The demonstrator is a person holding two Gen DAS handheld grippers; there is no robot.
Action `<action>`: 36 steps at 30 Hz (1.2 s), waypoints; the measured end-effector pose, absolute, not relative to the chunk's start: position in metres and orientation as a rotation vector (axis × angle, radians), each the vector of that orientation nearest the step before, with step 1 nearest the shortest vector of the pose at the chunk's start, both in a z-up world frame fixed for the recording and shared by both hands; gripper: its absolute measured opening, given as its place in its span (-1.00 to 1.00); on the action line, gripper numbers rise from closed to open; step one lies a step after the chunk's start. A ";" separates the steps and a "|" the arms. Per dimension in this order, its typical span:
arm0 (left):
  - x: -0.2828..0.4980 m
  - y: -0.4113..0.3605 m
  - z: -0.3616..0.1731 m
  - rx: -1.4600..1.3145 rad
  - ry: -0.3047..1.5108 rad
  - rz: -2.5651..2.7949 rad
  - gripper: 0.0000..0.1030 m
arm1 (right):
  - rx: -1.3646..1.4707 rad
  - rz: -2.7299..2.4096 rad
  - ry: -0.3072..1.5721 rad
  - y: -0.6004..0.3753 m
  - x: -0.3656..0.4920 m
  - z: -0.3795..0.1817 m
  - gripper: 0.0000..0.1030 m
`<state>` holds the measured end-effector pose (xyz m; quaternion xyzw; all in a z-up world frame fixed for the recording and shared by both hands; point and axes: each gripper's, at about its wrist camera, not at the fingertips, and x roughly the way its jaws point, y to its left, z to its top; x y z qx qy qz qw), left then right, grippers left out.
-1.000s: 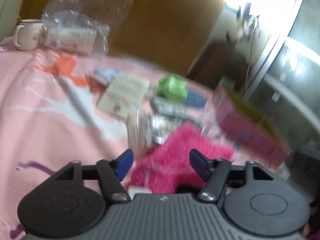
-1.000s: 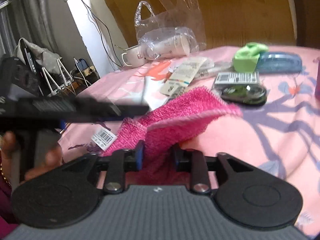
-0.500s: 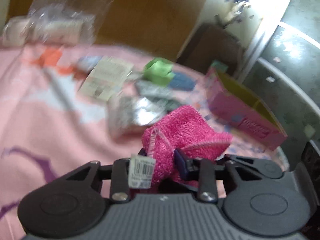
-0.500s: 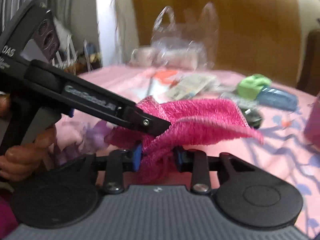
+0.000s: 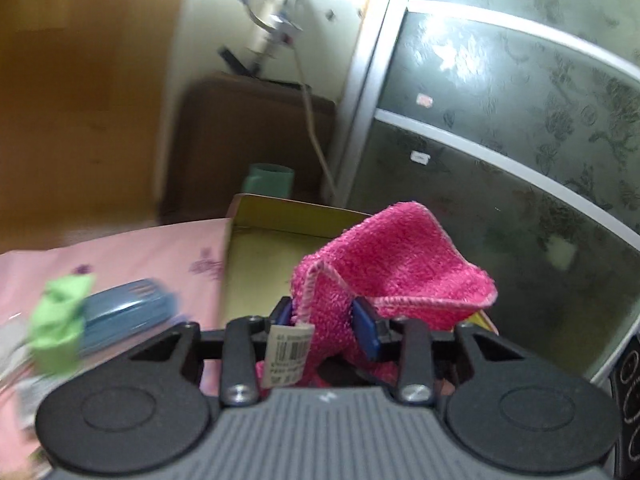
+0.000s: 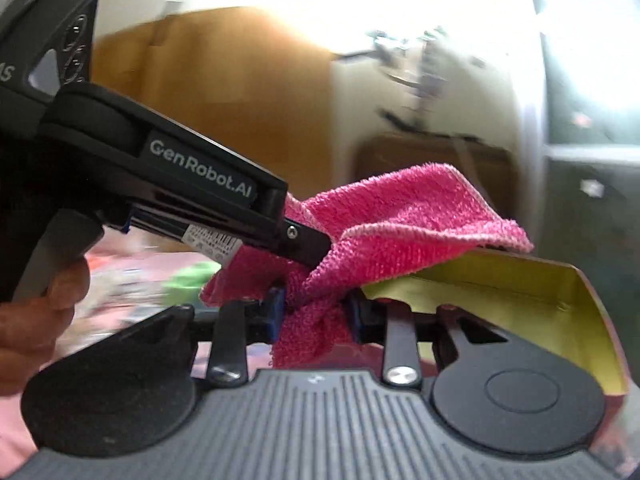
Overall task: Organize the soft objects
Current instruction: 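Carry the pink towel into the Macaron tin while the left tool also grips it, then grasp the cotton swab bag with the left tool and carry it over the tin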
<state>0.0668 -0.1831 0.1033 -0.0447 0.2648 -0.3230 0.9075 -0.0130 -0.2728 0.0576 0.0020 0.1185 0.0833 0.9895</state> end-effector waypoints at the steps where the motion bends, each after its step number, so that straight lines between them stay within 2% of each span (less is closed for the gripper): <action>1: 0.076 -0.198 0.101 -0.092 0.560 -0.665 -0.28 | 0.018 0.135 0.251 -0.284 -0.005 0.056 -0.30; 2: 0.085 -0.211 0.098 -0.091 0.577 -0.654 -0.21 | 0.027 0.104 0.273 -0.293 0.005 0.053 -0.23; 3: 0.094 -0.223 0.093 -0.086 0.600 -0.628 -0.04 | 0.028 0.069 0.312 -0.301 0.017 0.049 -0.11; 4: 0.100 -0.231 0.089 -0.078 0.623 -0.598 -0.01 | 0.019 0.035 0.341 -0.302 0.020 0.049 0.09; 6: 0.105 -0.238 0.081 -0.068 0.651 -0.563 -0.01 | 0.024 -0.062 0.357 -0.313 0.023 0.043 0.26; 13: 0.071 -0.162 0.083 -0.166 0.571 -0.533 0.01 | 0.252 -0.125 0.264 -0.342 -0.007 0.036 0.25; 18: 0.032 -0.070 0.086 -0.258 0.507 -0.458 0.01 | 0.243 0.018 0.218 -0.303 -0.023 0.049 0.25; 22: -0.001 0.019 0.081 -0.331 0.467 -0.305 0.00 | 0.180 0.232 0.310 -0.252 -0.019 0.050 0.25; 27: -0.025 0.088 0.063 -0.396 0.515 -0.184 -0.03 | 0.145 0.488 0.498 -0.184 -0.003 0.035 0.25; 31: -0.025 0.094 0.042 -0.432 0.582 -0.221 -0.03 | 0.066 0.607 0.598 -0.137 0.002 0.027 0.30; 33: -0.021 0.090 0.032 -0.456 0.622 -0.259 -0.01 | 0.006 0.623 0.614 -0.117 -0.003 0.024 0.40; 36: -0.018 0.084 0.022 -0.473 0.660 -0.314 0.01 | -0.058 0.633 0.626 -0.099 0.001 0.021 0.42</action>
